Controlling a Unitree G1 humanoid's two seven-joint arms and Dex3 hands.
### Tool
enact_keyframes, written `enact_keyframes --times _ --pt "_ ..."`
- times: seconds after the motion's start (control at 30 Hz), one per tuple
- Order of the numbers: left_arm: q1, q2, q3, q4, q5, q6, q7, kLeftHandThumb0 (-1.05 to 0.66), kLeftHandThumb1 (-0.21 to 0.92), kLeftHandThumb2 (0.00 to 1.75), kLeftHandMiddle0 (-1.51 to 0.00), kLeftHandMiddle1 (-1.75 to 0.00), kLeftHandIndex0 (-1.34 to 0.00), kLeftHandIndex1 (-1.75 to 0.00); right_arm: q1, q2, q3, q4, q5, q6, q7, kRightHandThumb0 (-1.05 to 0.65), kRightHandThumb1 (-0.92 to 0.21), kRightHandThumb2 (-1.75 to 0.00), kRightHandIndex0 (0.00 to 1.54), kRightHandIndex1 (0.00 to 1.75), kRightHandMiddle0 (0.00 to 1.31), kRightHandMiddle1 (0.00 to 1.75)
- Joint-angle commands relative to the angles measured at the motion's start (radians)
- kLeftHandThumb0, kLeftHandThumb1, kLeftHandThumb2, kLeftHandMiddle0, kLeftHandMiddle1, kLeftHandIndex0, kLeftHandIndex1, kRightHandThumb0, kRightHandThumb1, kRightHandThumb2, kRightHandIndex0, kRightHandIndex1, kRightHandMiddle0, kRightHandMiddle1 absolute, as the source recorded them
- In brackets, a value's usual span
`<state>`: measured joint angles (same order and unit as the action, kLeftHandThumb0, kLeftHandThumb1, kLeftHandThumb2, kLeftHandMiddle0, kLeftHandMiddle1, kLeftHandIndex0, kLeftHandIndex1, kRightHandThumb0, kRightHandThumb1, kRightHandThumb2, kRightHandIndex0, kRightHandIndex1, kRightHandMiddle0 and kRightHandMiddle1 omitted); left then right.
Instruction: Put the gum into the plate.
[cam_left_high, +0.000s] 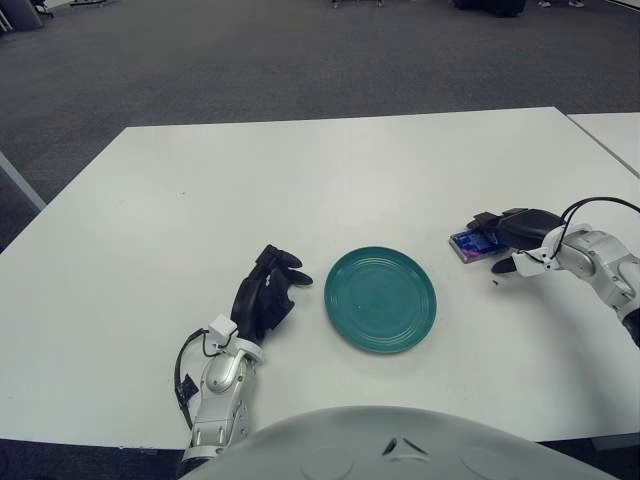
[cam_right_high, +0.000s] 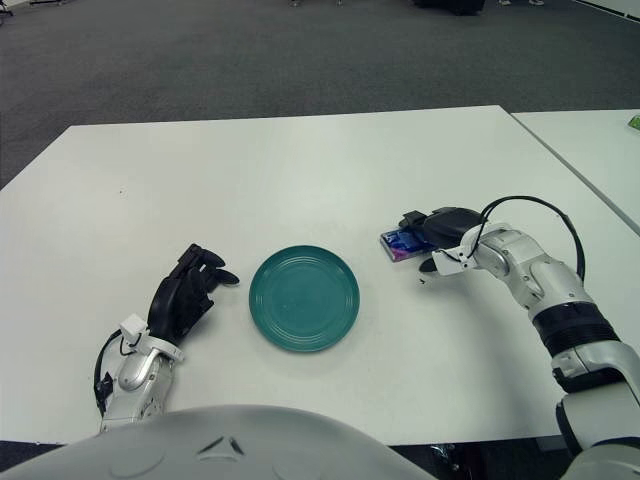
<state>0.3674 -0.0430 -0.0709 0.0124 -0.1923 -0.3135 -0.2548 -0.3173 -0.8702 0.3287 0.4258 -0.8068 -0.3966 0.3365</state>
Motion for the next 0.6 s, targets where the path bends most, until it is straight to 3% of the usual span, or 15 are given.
enact_keyframes --times 0.0,0.3,0.57 --pt "0.011 -0.001 -0.004 0.018 0.0 0.003 -0.002 -0.94 0.92 0.89 -0.45 -1.52 -0.32 -1.64 -0.011 0.019 0.025 0.024 -0.001 0.014 0.022 -0.79 -0.89 -0.3 0.23 0.09 0.0 0.5" --pt "0.014 -0.018 -0.009 0.016 0.0 0.014 0.009 -0.96 0.92 0.88 -0.46 -1.51 -0.31 -1.63 -0.022 0.035 0.066 0.103 -0.013 0.008 -0.001 -0.81 -0.89 -0.28 0.24 0.08 0.0 0.51" --pt "0.016 -0.03 -0.012 0.013 0.01 0.015 0.018 -0.96 0.92 0.88 -0.47 -1.58 -0.28 -1.68 -0.049 0.086 0.143 0.252 -0.066 0.011 -0.115 -0.8 -0.9 -0.27 0.28 0.09 0.0 0.55"
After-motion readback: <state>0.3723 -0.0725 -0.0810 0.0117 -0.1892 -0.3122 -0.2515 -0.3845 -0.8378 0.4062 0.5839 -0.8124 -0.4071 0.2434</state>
